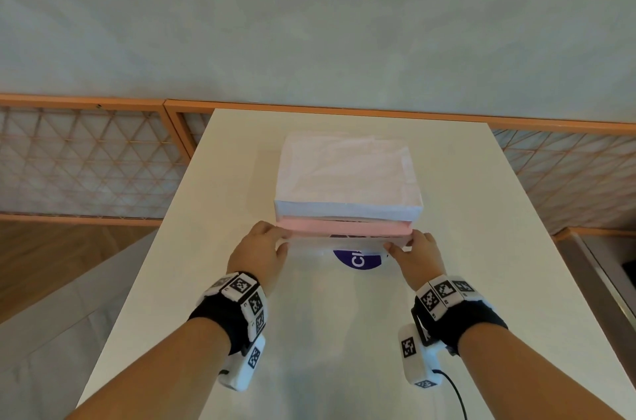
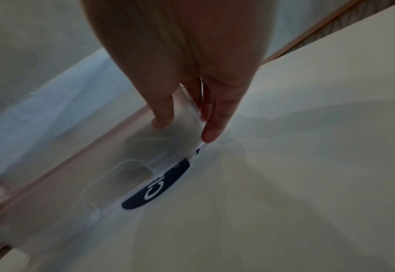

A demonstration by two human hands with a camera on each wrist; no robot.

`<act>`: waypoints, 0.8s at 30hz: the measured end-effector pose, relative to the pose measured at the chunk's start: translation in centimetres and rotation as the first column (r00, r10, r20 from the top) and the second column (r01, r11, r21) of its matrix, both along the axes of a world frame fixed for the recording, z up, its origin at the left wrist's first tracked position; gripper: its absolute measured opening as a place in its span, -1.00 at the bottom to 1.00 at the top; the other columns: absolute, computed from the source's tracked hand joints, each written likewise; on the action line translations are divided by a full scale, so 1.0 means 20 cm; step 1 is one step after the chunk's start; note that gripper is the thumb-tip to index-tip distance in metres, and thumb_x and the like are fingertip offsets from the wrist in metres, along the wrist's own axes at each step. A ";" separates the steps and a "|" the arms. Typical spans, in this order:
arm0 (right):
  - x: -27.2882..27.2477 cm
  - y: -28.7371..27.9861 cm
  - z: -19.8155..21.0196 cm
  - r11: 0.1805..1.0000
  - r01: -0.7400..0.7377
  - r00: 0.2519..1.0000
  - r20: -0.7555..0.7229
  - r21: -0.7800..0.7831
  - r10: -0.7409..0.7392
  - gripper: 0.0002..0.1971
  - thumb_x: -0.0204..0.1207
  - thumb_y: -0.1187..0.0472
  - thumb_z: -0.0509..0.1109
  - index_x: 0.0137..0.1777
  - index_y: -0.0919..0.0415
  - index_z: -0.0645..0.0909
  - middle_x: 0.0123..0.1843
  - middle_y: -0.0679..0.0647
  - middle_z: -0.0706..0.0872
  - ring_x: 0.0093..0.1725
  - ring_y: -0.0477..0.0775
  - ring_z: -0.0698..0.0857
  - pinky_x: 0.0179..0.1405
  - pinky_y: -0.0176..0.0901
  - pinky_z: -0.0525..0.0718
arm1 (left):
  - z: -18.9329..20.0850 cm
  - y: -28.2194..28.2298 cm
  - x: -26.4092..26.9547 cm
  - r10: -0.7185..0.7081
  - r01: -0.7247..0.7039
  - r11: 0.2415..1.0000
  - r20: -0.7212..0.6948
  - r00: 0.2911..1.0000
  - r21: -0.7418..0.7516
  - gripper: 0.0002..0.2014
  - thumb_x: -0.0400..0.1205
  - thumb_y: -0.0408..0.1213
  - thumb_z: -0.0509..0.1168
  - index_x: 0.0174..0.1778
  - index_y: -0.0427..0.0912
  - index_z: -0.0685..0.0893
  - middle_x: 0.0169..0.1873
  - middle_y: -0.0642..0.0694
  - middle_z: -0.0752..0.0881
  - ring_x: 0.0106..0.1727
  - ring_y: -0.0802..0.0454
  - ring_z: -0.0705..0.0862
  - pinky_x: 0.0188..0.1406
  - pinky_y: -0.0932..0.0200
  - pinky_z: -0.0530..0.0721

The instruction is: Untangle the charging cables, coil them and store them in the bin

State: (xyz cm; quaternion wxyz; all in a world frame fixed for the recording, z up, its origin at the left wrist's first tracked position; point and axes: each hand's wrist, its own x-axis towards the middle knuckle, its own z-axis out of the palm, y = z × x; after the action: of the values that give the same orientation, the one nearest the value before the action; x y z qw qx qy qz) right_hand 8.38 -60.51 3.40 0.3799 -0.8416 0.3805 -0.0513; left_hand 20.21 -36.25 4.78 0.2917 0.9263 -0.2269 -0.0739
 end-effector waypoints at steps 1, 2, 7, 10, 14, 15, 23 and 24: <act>0.00 0.00 -0.01 1.000 0.008 1.000 0.013 -0.001 -0.008 -0.57 0.49 0.10 0.42 0.28 0.31 0.49 0.16 0.21 0.54 -0.04 0.06 0.50 0.04 -0.17 0.46 | 0.00 0.00 0.01 0.029 -0.029 0.999 -0.019 0.999 -0.019 -0.85 0.60 -0.26 0.26 0.06 -0.06 0.63 0.07 -0.04 0.62 -0.04 -0.04 0.70 -0.05 0.07 0.64; 0.00 0.00 -0.01 1.000 0.016 0.999 0.031 0.000 -0.016 -0.54 0.47 0.11 0.44 0.30 0.30 0.48 0.13 0.19 0.55 -0.04 0.06 0.50 0.03 -0.16 0.46 | 0.01 0.00 0.02 0.075 -0.078 0.995 -0.049 0.996 -0.064 -0.91 0.58 -0.27 0.28 -0.01 -0.07 0.57 0.00 -0.04 0.66 -0.06 -0.03 0.71 -0.10 0.07 0.64; 0.03 -0.02 -0.01 1.000 0.014 0.999 0.031 0.007 -0.015 -0.48 0.39 0.11 0.52 0.28 0.27 0.45 0.10 0.21 0.61 -0.09 0.12 0.56 -0.08 -0.11 0.48 | 0.01 -0.01 0.10 0.151 -0.192 0.967 -0.232 0.961 -0.169 -0.61 0.52 -0.34 0.40 0.26 -0.16 0.52 0.18 -0.10 0.67 0.18 -0.12 0.68 0.17 0.00 0.61; 0.04 -0.04 0.02 1.000 0.005 1.000 0.012 0.000 -0.005 -0.49 0.38 0.15 0.53 0.26 0.32 0.47 0.09 0.16 0.47 -0.10 0.13 0.51 0.02 -0.14 0.47 | 0.02 -0.03 0.15 0.032 -0.071 0.991 -0.306 0.952 -0.117 -0.52 0.53 -0.39 0.37 0.40 -0.16 0.51 0.28 -0.10 0.66 0.23 -0.11 0.66 0.24 0.11 0.55; 0.05 -0.07 0.04 0.999 -0.029 1.000 -0.001 -0.013 0.029 -0.51 0.37 0.15 0.54 0.24 0.31 0.50 0.05 0.11 0.42 -0.11 0.11 0.51 0.01 -0.15 0.44 | 0.03 -0.04 0.20 0.049 -0.080 0.993 -0.323 0.945 -0.084 -0.62 0.49 -0.41 0.38 0.25 -0.17 0.63 0.15 -0.15 0.75 0.07 -0.10 0.71 0.11 0.19 0.56; 0.05 -0.07 0.03 0.999 -0.038 0.999 -0.003 -0.020 0.038 -0.51 0.37 0.15 0.54 0.24 0.31 0.51 0.02 0.12 0.46 -0.11 0.12 0.52 -0.01 -0.14 0.44 | 0.03 -0.05 0.20 0.053 -0.080 0.994 -0.321 0.946 -0.072 -0.63 0.49 -0.39 0.39 0.24 -0.17 0.63 0.13 -0.15 0.75 0.06 -0.10 0.71 0.12 0.16 0.58; 0.07 -0.13 0.02 0.999 -0.034 0.999 -0.014 -0.032 0.033 -0.63 0.37 0.16 0.53 0.13 0.29 0.59 -0.02 0.23 0.68 -0.04 0.24 0.63 -0.05 -0.07 0.54 | 0.02 -0.07 0.21 0.065 -0.072 0.997 -0.250 0.966 -0.021 -0.67 0.54 -0.30 0.35 0.24 -0.19 0.61 0.13 -0.14 0.75 0.07 -0.16 0.72 -0.03 0.20 0.52; 0.07 -0.12 0.02 0.999 -0.038 0.999 -0.018 -0.032 0.037 -0.62 0.36 0.15 0.53 0.12 0.29 0.59 -0.02 0.23 0.68 -0.06 0.22 0.62 -0.07 -0.09 0.51 | 0.02 -0.07 0.20 0.068 -0.076 0.997 -0.248 0.966 -0.024 -0.67 0.55 -0.30 0.34 0.24 -0.20 0.61 0.14 -0.14 0.75 0.06 -0.16 0.72 -0.03 0.19 0.53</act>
State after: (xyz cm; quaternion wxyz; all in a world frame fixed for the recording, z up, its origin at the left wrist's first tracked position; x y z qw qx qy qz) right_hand 9.80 -62.97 3.82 0.3637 -0.8551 0.3670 -0.0432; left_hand 24.22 -37.61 5.11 0.3354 0.9126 -0.1561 -0.1742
